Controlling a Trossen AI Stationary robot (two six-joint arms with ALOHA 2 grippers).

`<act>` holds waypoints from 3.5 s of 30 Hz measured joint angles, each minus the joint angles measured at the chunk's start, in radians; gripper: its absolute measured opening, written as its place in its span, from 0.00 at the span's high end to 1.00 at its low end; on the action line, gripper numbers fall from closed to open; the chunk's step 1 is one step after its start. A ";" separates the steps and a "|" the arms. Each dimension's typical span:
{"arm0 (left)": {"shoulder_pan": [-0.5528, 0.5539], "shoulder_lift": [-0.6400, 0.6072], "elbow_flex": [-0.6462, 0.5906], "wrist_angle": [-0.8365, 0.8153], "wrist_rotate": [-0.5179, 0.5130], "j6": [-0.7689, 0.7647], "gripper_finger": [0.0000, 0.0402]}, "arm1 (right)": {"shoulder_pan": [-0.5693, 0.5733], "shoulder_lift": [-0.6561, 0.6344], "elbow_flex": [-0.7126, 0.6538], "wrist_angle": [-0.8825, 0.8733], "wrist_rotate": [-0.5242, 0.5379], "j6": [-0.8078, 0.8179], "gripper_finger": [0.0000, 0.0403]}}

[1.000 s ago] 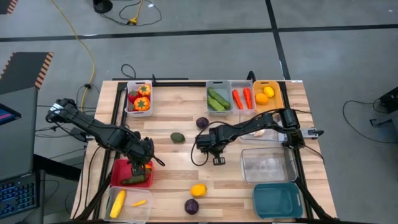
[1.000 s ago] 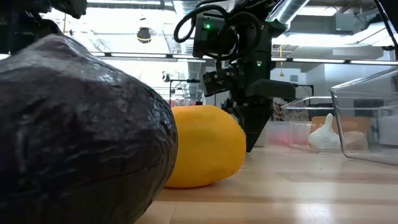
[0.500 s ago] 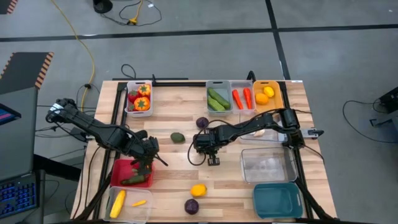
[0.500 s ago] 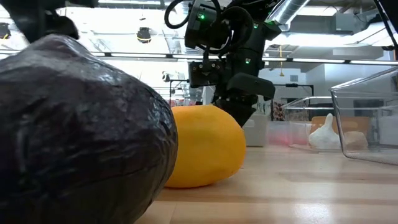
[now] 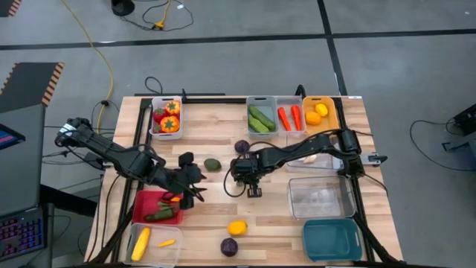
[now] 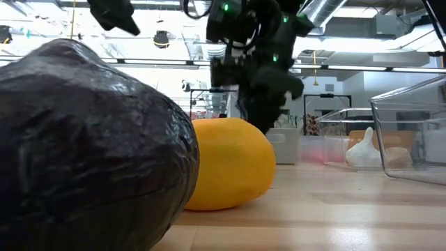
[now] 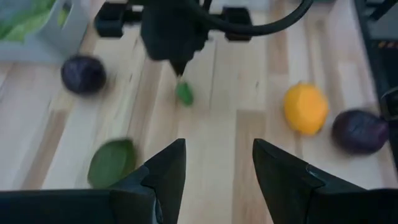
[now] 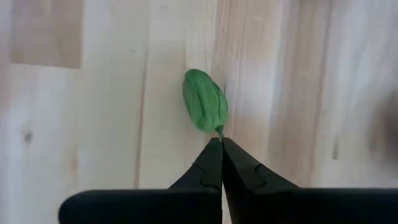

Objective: Sort produce into baskets
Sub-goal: Put the green chili pepper into the red bin

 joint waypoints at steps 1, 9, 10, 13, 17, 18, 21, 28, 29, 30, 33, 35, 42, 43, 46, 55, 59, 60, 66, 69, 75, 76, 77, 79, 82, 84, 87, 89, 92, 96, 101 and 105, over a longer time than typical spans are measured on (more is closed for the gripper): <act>0.000 0.000 0.000 0.021 -0.001 0.009 0.56 | 0.000 -0.011 0.004 -0.011 0.000 -0.003 0.92; 0.007 0.055 0.000 0.137 -0.040 0.062 0.48 | 0.000 -0.164 0.008 -0.080 0.003 -0.007 0.92; 0.010 0.074 0.000 0.161 -0.042 0.076 0.46 | 0.000 -0.190 0.008 -0.091 0.005 -0.007 0.92; 0.025 0.148 0.000 0.220 -0.042 0.109 0.42 | 0.000 -0.253 0.008 -0.124 0.011 -0.007 0.91; 0.056 0.256 0.000 0.342 -0.031 0.135 0.36 | 0.000 -0.330 0.008 -0.174 0.011 -0.007 0.92; 0.065 0.286 0.000 0.370 -0.031 0.135 0.34 | 0.000 -0.345 0.008 -0.192 0.012 -0.007 0.92; 0.097 0.361 0.000 0.427 -0.030 0.117 0.33 | 0.000 -0.388 0.008 -0.234 0.012 -0.007 0.92; 0.173 0.496 0.000 0.498 -0.001 0.064 0.32 | 0.000 -0.459 0.008 -0.312 0.062 -0.006 0.92; 0.182 0.512 0.001 0.528 0.019 0.064 0.32 | 0.000 -0.468 0.008 -0.322 0.076 -0.007 0.92; 0.190 0.527 0.002 0.543 0.039 0.066 0.32 | 0.000 -0.474 0.008 -0.336 0.088 -0.007 0.92; 0.204 0.569 0.002 0.586 0.080 0.066 0.32 | -0.001 -0.489 0.008 -0.350 0.097 -0.007 0.92; 0.210 0.597 0.002 0.600 0.083 0.066 0.32 | 0.000 -0.490 0.008 -0.357 0.098 -0.007 0.92; 0.228 0.689 0.004 0.667 0.076 0.067 0.32 | 0.000 -0.485 0.008 -0.369 0.110 -0.007 0.92; 0.230 0.697 0.004 0.669 0.072 0.066 0.32 | 0.000 -0.485 0.008 -0.368 0.110 -0.007 0.92; 0.235 0.717 0.004 0.673 0.067 0.066 0.34 | 0.000 -0.485 0.008 -0.368 0.110 -0.003 0.92; 0.235 0.720 0.004 0.673 0.063 0.065 0.58 | 0.000 -0.485 0.008 -0.371 0.110 0.001 0.92; 0.235 0.720 0.004 0.672 0.063 0.064 0.70 | 0.000 -0.485 0.008 -0.371 0.110 0.002 0.92; 0.235 0.720 0.004 0.672 0.063 0.064 0.72 | 0.000 -0.485 0.008 -0.371 0.110 0.002 0.92; 0.235 0.719 0.004 0.672 0.067 0.068 0.82 | 0.000 -0.485 0.008 -0.371 0.110 0.002 0.92; 0.235 0.700 0.004 0.654 0.082 0.101 0.84 | 0.000 -0.485 0.008 -0.371 0.109 0.004 0.92; 0.235 0.602 0.004 0.544 0.227 0.141 0.84 | 0.000 -0.484 0.008 -0.371 0.108 0.055 0.92; 0.235 0.582 0.004 0.512 0.258 0.144 0.84 | 0.000 -0.484 0.008 -0.372 0.108 0.061 0.92; 0.235 0.561 0.004 0.479 0.291 0.145 0.84 | 0.000 -0.484 0.008 -0.373 0.108 0.063 0.92; 0.235 0.513 0.004 0.406 0.359 0.145 0.84 | 0.000 -0.484 0.008 -0.374 0.108 0.063 0.92; 0.235 0.436 0.004 0.289 0.459 0.128 0.84 | 0.000 -0.484 0.008 -0.374 0.108 0.063 0.92; 0.235 0.383 0.004 0.204 0.529 0.107 0.84 | 0.000 -0.484 0.008 -0.373 0.108 0.063 0.92; 0.234 0.299 0.004 0.078 0.629 0.063 0.83 | 0.000 -0.484 0.008 -0.369 0.107 0.063 0.92; 0.232 0.246 0.004 -0.006 0.692 0.021 0.83 | 0.000 -0.484 0.008 -0.367 0.107 0.063 0.92; 0.218 0.173 0.004 -0.110 0.749 -0.041 0.83 | 0.000 -0.484 0.008 -0.366 0.107 0.063 0.92; 0.175 0.099 0.004 -0.254 0.789 -0.150 0.83 | 0.000 -0.484 0.007 -0.366 0.107 0.064 0.92; 0.096 0.055 0.004 -0.418 0.792 -0.298 0.83 | 0.000 -0.484 0.007 -0.364 0.106 0.064 0.91; 0.037 0.053 0.004 -0.531 0.789 -0.371 0.80 | 0.000 -0.484 0.007 -0.364 0.104 0.064 0.87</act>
